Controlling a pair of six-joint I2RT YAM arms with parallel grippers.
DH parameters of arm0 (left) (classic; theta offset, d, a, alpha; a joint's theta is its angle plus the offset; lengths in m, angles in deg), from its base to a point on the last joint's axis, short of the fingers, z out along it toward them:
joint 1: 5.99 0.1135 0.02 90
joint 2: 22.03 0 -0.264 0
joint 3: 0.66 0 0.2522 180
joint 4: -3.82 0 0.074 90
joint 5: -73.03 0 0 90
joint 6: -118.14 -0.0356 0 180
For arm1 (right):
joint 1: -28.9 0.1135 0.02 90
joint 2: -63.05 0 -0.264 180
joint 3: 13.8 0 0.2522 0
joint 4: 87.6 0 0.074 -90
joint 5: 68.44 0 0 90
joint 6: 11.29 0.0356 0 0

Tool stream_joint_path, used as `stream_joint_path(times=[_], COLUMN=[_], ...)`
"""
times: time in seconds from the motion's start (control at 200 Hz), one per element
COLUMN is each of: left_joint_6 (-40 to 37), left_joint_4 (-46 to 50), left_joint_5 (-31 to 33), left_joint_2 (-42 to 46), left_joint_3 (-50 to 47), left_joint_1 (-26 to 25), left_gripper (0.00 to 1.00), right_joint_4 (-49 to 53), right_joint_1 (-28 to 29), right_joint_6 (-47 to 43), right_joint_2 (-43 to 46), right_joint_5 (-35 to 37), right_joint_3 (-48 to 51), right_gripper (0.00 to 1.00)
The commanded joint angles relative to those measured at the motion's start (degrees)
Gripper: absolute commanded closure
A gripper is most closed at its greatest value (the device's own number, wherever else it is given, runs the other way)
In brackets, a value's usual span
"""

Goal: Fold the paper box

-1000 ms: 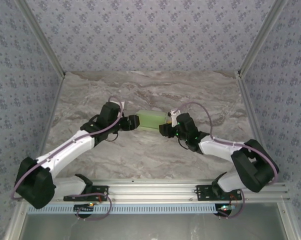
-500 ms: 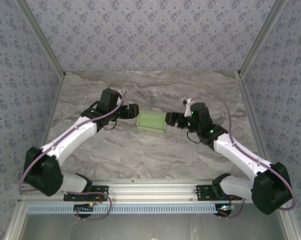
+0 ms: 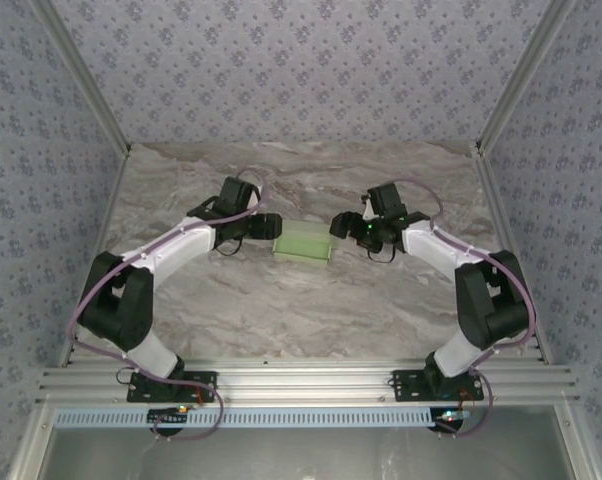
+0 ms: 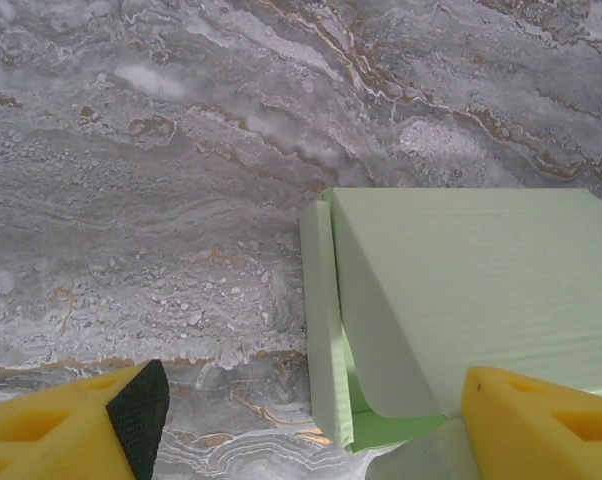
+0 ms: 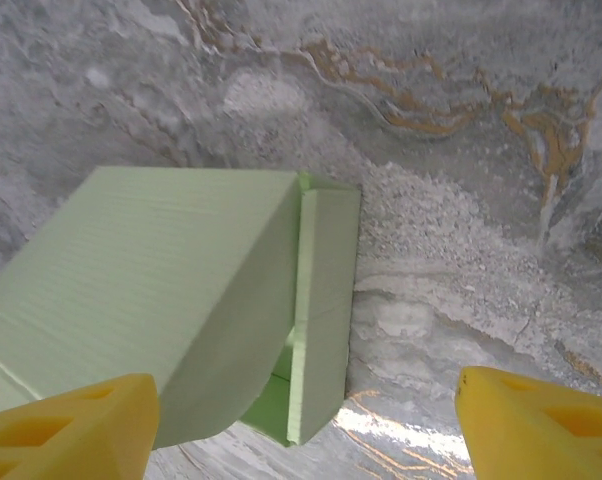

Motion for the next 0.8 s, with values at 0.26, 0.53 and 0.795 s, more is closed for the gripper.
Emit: stream_joint_path(times=[0.26,0.53,0.795], left_joint_6=[1.98,1.42,1.85], left_joint_4=[-4.89,-3.66,-2.39], left_joint_5=[-0.44,4.20,4.88], left_joint_2=[-2.85,-4.63,-6.75], left_joint_3=[-7.78,-7.58,-6.32], left_joint_1=[-1.64,-5.24,-5.38], left_gripper=[0.24,0.25,0.26], right_joint_4=[4.82,7.57,7.15], right_joint_1=[0.37,0.12,-0.85], right_joint_6=[-5.08,-9.46,-13.20], right_joint_2=[-4.47,-1.72,-6.03], right_joint_5=[1.58,0.78,-2.42], right_joint_3=[-0.68,-1.38,-5.67], right_gripper=[0.23,0.29,0.39])
